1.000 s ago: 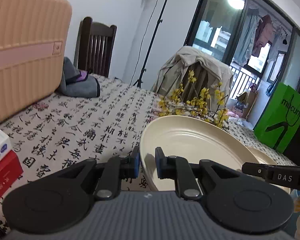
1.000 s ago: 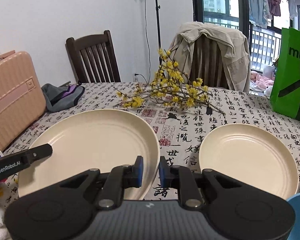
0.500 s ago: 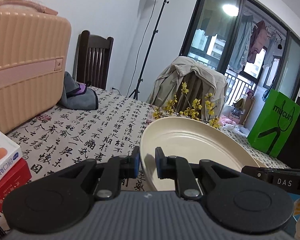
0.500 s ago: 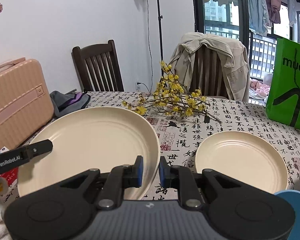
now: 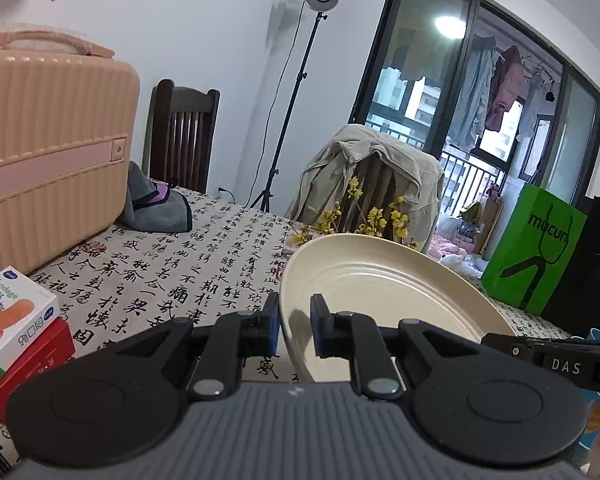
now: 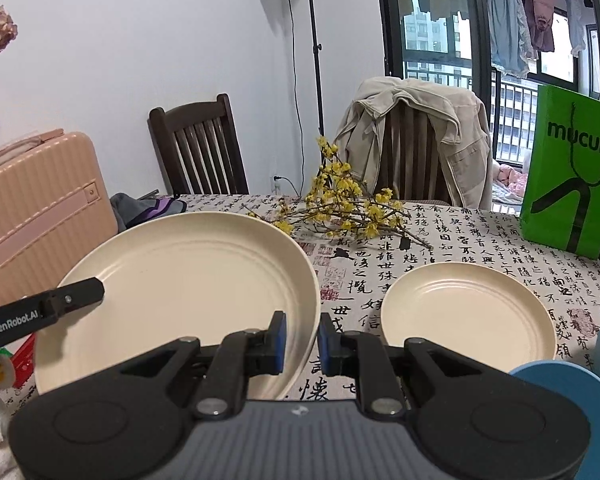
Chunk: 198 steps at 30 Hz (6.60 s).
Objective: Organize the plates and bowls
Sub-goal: 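Lift the gripped cream plate up off the table with both grippers, then carry the held cream plate toward the blue bowls with both grippers, then bring the held cream plate over the first cream plate with both grippers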
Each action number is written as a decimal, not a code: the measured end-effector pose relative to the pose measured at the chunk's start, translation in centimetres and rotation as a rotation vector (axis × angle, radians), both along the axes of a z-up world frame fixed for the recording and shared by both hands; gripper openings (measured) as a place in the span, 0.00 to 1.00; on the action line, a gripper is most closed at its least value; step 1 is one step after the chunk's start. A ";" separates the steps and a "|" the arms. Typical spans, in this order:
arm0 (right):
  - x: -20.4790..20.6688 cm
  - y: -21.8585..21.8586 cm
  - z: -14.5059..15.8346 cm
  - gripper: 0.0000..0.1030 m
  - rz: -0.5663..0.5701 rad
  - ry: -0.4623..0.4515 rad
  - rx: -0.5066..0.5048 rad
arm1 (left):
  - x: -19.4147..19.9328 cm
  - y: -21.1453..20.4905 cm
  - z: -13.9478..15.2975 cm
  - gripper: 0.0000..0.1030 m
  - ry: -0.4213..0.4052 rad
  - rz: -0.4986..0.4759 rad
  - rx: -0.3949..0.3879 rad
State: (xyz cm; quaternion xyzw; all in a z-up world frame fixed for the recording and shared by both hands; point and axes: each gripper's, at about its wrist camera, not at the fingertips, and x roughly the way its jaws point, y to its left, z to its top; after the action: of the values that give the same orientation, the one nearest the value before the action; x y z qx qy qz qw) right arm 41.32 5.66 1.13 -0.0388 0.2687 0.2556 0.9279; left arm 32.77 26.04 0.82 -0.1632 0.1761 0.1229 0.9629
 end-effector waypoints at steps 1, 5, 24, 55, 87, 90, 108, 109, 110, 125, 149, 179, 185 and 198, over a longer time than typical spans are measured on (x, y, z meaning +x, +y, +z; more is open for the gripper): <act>-0.2 -0.1 0.1 0.16 0.000 -0.001 0.001 | -0.2 -0.1 0.1 0.15 -0.003 -0.001 0.000; -0.9 -0.8 0.4 0.16 -0.002 -0.007 0.007 | -0.8 -0.7 0.5 0.15 -0.010 -0.002 0.006; -3.3 -4.0 1.3 0.16 -0.012 -0.023 0.035 | -2.9 -3.6 1.5 0.15 -0.036 -0.024 0.023; -6.4 -9.5 2.4 0.16 -0.056 -0.057 0.099 | -4.2 -7.9 2.5 0.15 -0.080 -0.082 0.029; -9.1 -16.5 3.0 0.16 -0.127 -0.115 0.150 | -3.7 -13.3 3.0 0.15 -0.106 -0.162 0.022; -9.3 -17.3 2.9 0.15 -0.137 -0.115 0.160 | -3.7 -13.8 3.0 0.15 -0.108 -0.174 0.022; -10.3 -21.3 2.5 0.15 -0.192 -0.123 0.196 | -3.2 -16.8 2.7 0.15 -0.117 -0.247 0.014; -10.4 -21.5 2.5 0.16 -0.196 -0.123 0.198 | -3.1 -17.0 2.6 0.15 -0.117 -0.249 0.014; -10.5 -21.7 2.4 0.15 -0.199 -0.125 0.199 | -3.1 -17.2 2.6 0.15 -0.117 -0.253 0.014; -11.4 -24.9 1.8 0.16 -0.252 -0.135 0.217 | -3.1 -19.8 2.2 0.15 -0.117 -0.315 0.015; -13.2 -27.9 0.4 0.16 -0.323 -0.128 0.224 | -2.7 -22.6 0.4 0.15 -0.089 -0.397 -0.005; -15.6 -30.0 -1.4 0.16 -0.374 -0.124 0.221 | -4.2 -24.4 -1.8 0.15 -0.063 -0.461 -0.009; -15.9 -30.1 -1.7 0.16 -0.376 -0.122 0.222 | -4.5 -24.5 -2.3 0.15 -0.052 -0.469 -0.014; -17.2 -30.8 -3.5 0.16 -0.388 -0.088 0.206 | -5.5 -25.0 -3.8 0.15 -0.022 -0.487 -0.024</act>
State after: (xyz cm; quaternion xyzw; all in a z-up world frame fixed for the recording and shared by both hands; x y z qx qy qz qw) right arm 24.12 -25.12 -2.36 0.0971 0.2027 0.0965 0.9696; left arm 27.31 1.07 -2.95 -0.1287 0.2011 -0.1165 0.9641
